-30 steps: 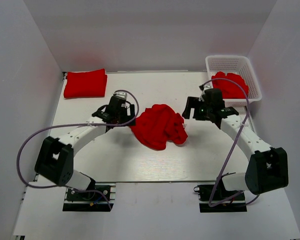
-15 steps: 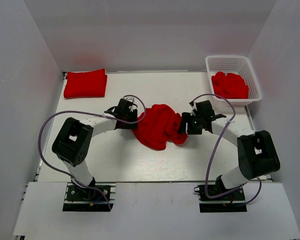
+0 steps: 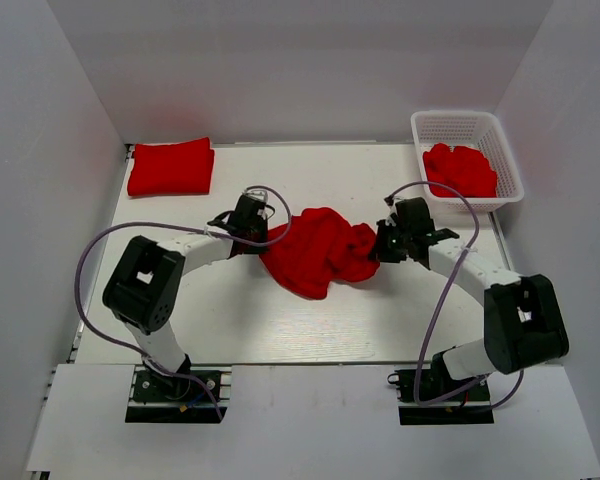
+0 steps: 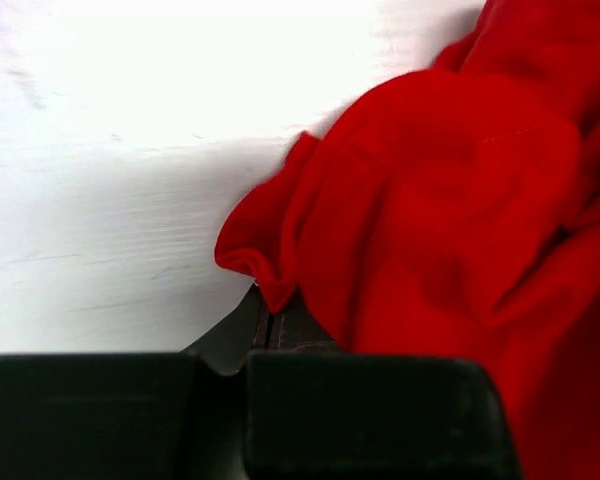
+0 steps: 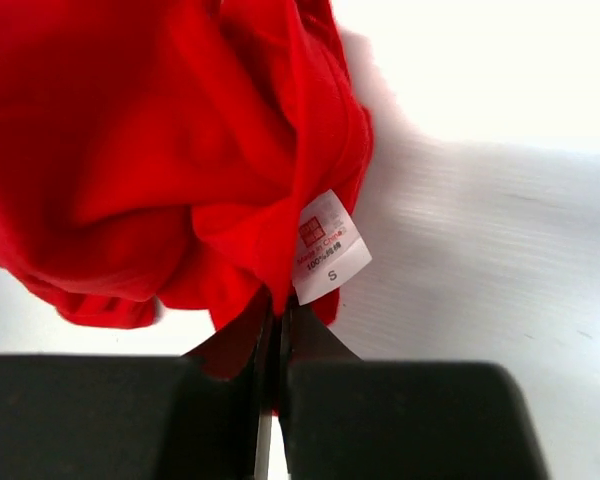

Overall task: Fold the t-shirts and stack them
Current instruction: Flatten out the tshirt

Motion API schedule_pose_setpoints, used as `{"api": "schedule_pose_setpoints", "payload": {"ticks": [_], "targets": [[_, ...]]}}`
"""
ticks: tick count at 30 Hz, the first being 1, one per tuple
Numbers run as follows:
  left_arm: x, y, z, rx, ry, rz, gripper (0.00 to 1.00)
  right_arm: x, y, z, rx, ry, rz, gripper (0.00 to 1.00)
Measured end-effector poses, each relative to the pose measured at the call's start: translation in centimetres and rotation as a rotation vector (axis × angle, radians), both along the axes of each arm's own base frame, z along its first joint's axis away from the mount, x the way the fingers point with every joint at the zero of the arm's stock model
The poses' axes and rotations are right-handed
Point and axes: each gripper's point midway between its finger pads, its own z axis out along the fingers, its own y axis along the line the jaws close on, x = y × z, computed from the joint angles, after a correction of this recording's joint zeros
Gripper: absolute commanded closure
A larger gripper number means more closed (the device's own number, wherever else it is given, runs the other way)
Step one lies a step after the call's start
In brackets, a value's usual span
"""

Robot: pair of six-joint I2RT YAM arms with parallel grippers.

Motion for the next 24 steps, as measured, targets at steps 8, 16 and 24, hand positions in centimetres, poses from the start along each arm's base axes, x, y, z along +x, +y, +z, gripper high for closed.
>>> {"api": "schedule_pose_setpoints", "payload": {"ticks": [8, 16, 24], "targets": [[2.3, 2.9, 12.1, 0.027, -0.307, 0.111, 1.0, 2.9, -4.0, 6.3, -0.123, -0.244, -0.194, 1.0], [2.6, 7.5, 23.4, 0.088, -0.571, 0.277, 1.0, 5.4, -9.7, 17.0, -0.219, -0.549, -0.501, 1.0], [-0.3, 11.0, 32.8, 0.105, -0.786, 0.333, 1.0, 4.9, -14.0, 27.4, -0.301, -0.79, -0.67, 1.0]]}}
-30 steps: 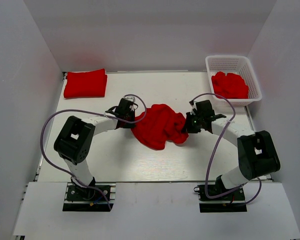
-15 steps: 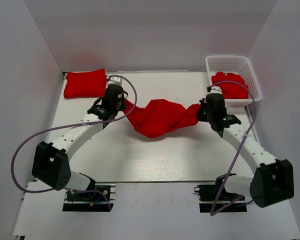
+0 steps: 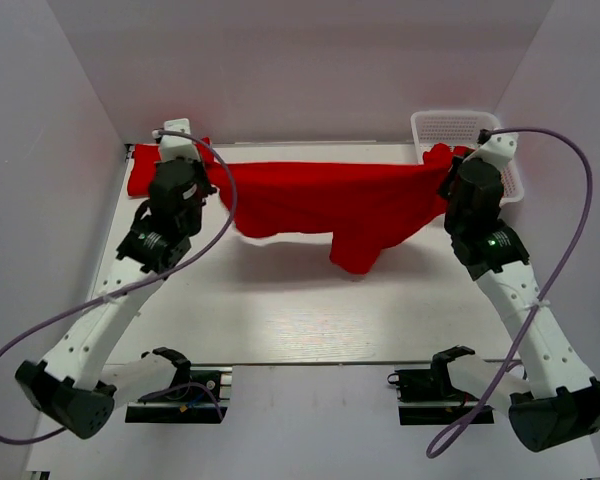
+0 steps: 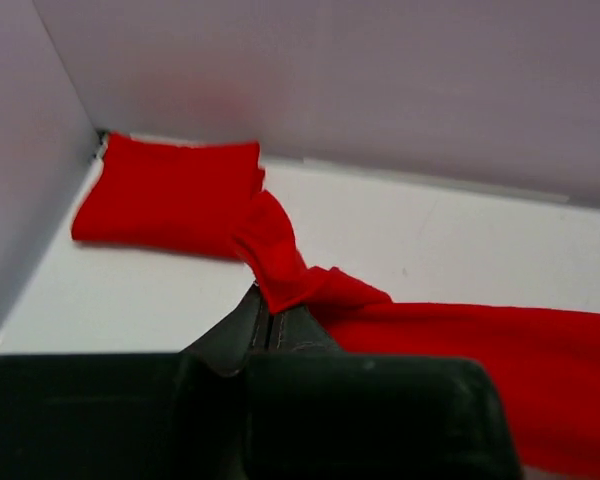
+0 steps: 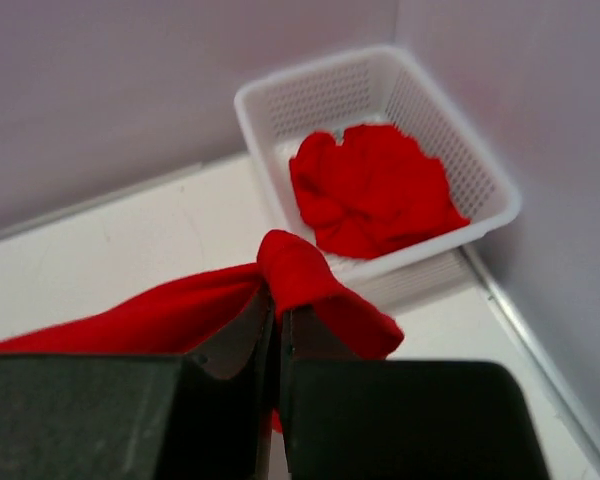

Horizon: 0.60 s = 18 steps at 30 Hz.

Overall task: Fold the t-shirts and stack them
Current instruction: Flatten out the tshirt

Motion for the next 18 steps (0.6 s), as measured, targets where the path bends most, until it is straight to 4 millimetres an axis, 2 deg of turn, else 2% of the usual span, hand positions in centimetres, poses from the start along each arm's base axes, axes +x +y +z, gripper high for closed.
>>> {"api": "schedule_pose_setpoints", "payload": {"ticks": [4, 8, 13, 18], "targets": [[-2.6, 1.8, 5.8, -0.016, -0.137, 0.009, 1.0, -1.4, -1.5, 4.2, -0.04, -0.096, -0.042, 1.0], [-5.6, 3.1, 10.2, -0.039, -0.254, -0.008, 1.0, -3.8, -2.5, 8.9, -0.05, -0.212, -0.041, 1.0], [-9.3, 4.2, 14.1, -0.071, -0.372, -0.055, 1.0, -7.8, -3.0, 15.6, -0.052, -0.389, 0.013, 1.0], [-12.6, 4.5, 16.9, -0.101, -0.465, -0.136, 1.0, -11.8, -3.1, 20.2, -0.057, -0.529, 0.084, 1.0]]}}
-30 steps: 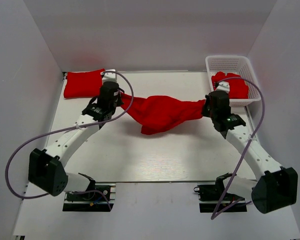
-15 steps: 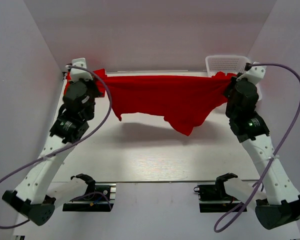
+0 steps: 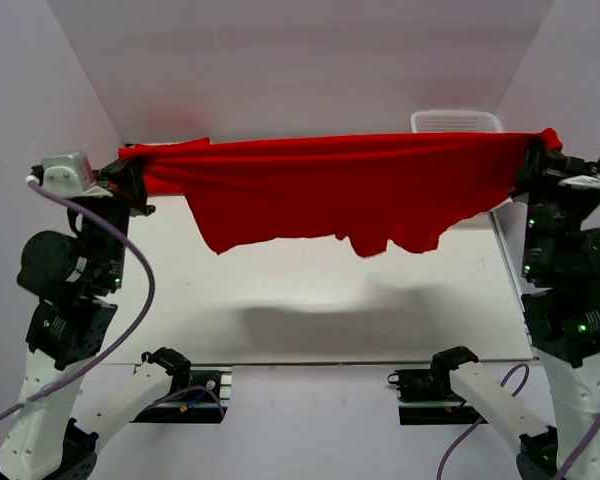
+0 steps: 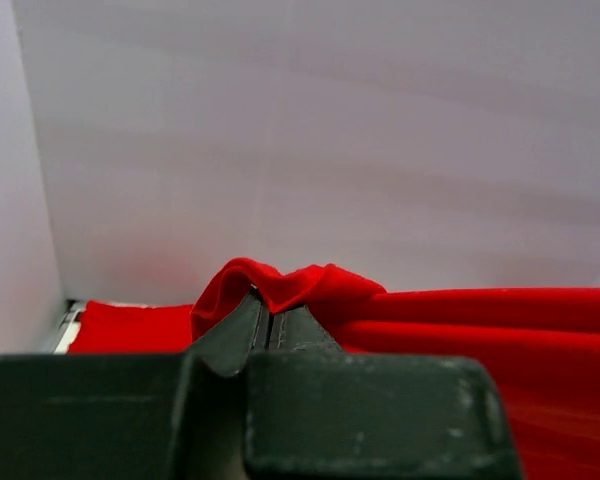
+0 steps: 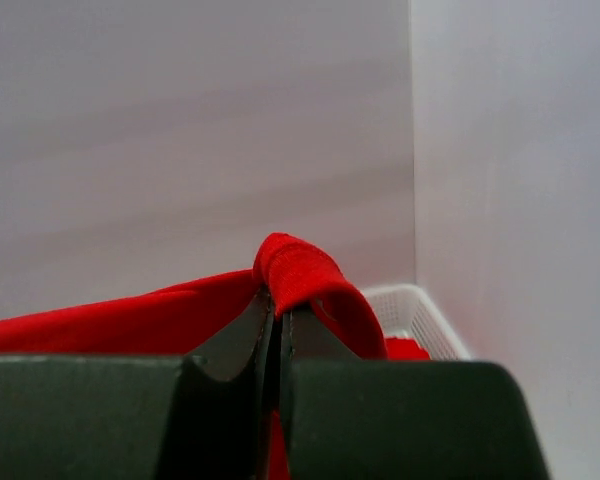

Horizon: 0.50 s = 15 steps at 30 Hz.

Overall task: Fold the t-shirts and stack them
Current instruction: Flatten out the tshirt

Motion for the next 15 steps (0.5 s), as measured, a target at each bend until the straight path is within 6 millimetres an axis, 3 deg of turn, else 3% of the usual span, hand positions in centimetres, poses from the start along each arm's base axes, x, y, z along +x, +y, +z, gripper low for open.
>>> {"api": "schedule_pose_setpoints", "payload": {"ticks": [4, 8, 12, 14, 15], "targets": [[-1.3, -0.2, 1.1, -0.007, -0.033, -0.048, 1.0, -1.5, 0.1, 1.8, -0.015, -0.053, 0.029, 1.0], [-1.1, -0.6, 0.6, -0.01, -0.016, -0.062, 1.0, -0.8, 0.4, 1.4, -0.029, -0.038, 0.035, 1.0], [0.7, -1.0, -1.7, -0.025, 0.049, -0.036, 1.0, 2.0, 1.3, -1.2, -0.05, 0.03, 0.034, 1.0], [2.7, -1.3, -4.3, -0.027, 0.124, 0.003, 1.0, 4.4, 2.1, -3.9, -0.06, 0.092, 0.033, 1.0], [3.9, -1.6, -5.8, -0.028, 0.167, 0.022, 1.0, 6.5, 2.7, -6.4, -0.069, 0.155, 0.032, 1.0]]}}
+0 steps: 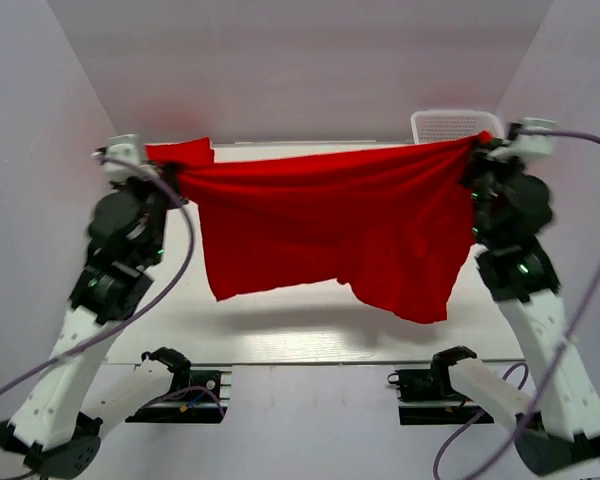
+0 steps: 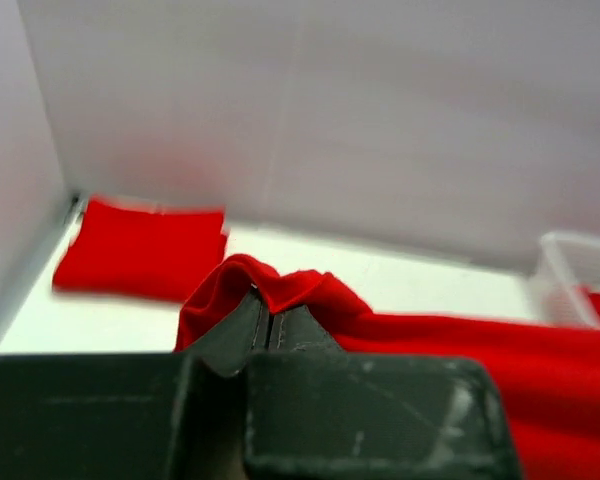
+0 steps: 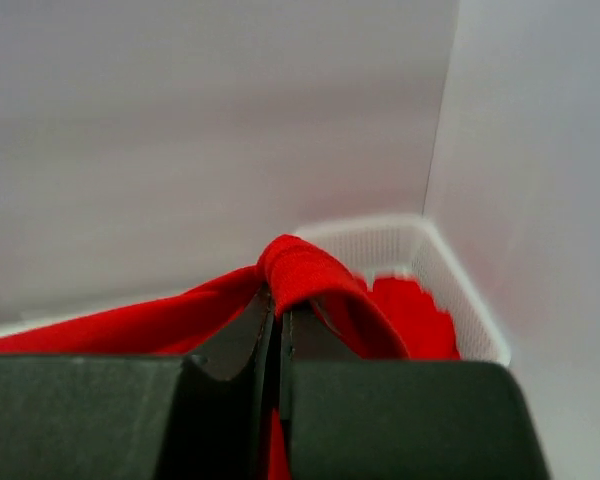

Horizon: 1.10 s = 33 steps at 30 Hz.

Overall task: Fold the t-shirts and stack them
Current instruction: Flatten out the tshirt

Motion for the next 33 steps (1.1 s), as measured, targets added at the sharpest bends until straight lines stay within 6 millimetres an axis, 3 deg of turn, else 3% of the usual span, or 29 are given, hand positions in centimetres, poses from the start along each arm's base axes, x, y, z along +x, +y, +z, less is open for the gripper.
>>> {"api": "schedule_pose_setpoints", "payload": {"ticks": [4, 8, 10, 11, 12, 14, 17, 19, 21, 25, 26, 27, 28, 29, 30, 31, 33], "targets": [[5.1, -1.3, -8.2, 0.05, 0.215, 0.087, 1.0, 7.1, 2.0, -8.4, -0.033, 0.221, -0.015, 1.0], [9.9, -2.3, -18.5, 0.157, 0.474, 0.185, 1.0, 13.4, 3.9, -20.4, -0.091, 0.519, -0.014, 1.0], [11.9, -2.2, -23.3, 0.198, 0.585, 0.236, 1.0, 15.4, 4.5, -25.9, -0.114, 0.648, -0.009, 1.0], [13.0, -1.8, -26.9, 0.228, 0.666, 0.269, 1.0, 16.1, 4.7, -28.3, -0.124, 0.705, -0.004, 1.0], [13.2, -1.7, -27.5, 0.233, 0.68, 0.274, 1.0, 16.8, 4.9, -30.3, -0.132, 0.749, 0.002, 1.0], [14.3, -1.0, -30.8, 0.257, 0.749, 0.303, 1.0, 18.3, 5.1, -33.4, -0.143, 0.828, 0.009, 1.0], [17.3, 0.1, -33.6, 0.261, 0.805, 0.343, 1.0, 22.3, 5.7, -35.3, -0.134, 0.861, 0.021, 1.0], [19.4, 0.3, -34.4, 0.249, 0.81, 0.353, 1.0, 25.1, 6.2, -35.4, -0.123, 0.845, 0.027, 1.0], [22.7, 0.9, -36.6, 0.237, 0.837, 0.367, 1.0, 27.4, 6.6, -35.5, -0.114, 0.832, 0.036, 1.0], [25.6, 1.6, -40.3, 0.218, 0.889, 0.358, 1.0, 29.9, 7.3, -36.6, -0.106, 0.832, 0.056, 1.0], [25.9, 1.7, -41.1, 0.215, 0.904, 0.353, 1.0, 30.3, 7.4, -37.0, -0.105, 0.834, 0.059, 0.95], [26.1, 1.9, -42.0, 0.212, 0.923, 0.346, 0.91, 30.6, 7.6, -37.3, -0.105, 0.836, 0.063, 0.89], [26.3, 2.1, -42.6, 0.208, 0.936, 0.34, 0.76, 30.9, 7.7, -37.6, -0.106, 0.839, 0.064, 0.78], [26.5, 2.1, -43.0, 0.204, 0.947, 0.328, 0.4, 31.1, 7.7, -37.9, -0.108, 0.844, 0.066, 0.72], [26.6, 2.2, -43.2, 0.201, 0.955, 0.318, 0.19, 31.3, 7.8, -38.0, -0.108, 0.845, 0.068, 0.65], [26.8, 2.3, -43.2, 0.193, 0.958, 0.309, 0.0, 31.4, 7.9, -38.2, -0.118, 0.846, 0.077, 0.53], [27.3, 2.3, -42.7, 0.17, 0.948, 0.302, 0.0, 31.6, 8.0, -38.2, -0.117, 0.846, 0.083, 0.31]]}}
